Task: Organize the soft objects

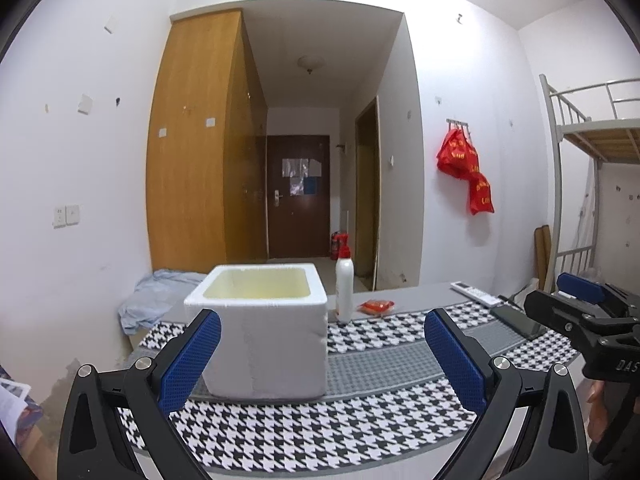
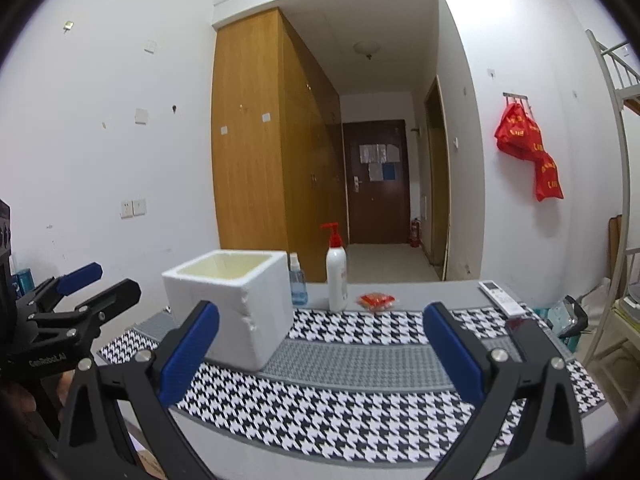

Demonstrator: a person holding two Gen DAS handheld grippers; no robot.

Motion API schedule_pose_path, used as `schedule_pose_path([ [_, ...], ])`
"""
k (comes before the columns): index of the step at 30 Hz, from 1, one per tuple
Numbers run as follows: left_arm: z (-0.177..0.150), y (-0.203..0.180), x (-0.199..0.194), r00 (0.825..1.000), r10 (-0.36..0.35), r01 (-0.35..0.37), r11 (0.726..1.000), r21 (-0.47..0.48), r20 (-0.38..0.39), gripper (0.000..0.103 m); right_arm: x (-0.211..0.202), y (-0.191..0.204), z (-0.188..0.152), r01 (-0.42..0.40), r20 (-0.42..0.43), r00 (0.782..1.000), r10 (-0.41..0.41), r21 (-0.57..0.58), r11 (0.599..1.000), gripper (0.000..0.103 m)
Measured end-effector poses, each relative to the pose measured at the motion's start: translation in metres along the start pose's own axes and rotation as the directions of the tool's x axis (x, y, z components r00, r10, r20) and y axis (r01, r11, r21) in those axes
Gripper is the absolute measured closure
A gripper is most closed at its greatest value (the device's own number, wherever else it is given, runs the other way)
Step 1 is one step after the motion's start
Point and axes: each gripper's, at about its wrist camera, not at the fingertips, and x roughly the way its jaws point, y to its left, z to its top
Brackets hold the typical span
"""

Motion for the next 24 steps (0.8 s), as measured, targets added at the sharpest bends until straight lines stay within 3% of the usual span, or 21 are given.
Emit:
schedule_pose_path([
  [10, -0.026, 0.009, -0.007, 1.000, 0.000, -0.001, 0.998, -0.057, -0.011, 0.001, -0.001, 0.002, -0.024, -0.018, -0.018, 1.000, 0.018, 0.017, 1.000, 0.000],
  [24, -0.035, 0.006, -0.033, 0.999, 0.045, -0.045, 0.998, -0.044, -0.011, 0.001, -0.014, 0.010, -0.041, -0.012, -0.047, 0.999, 0.012, 0.006, 1.000, 0.000],
])
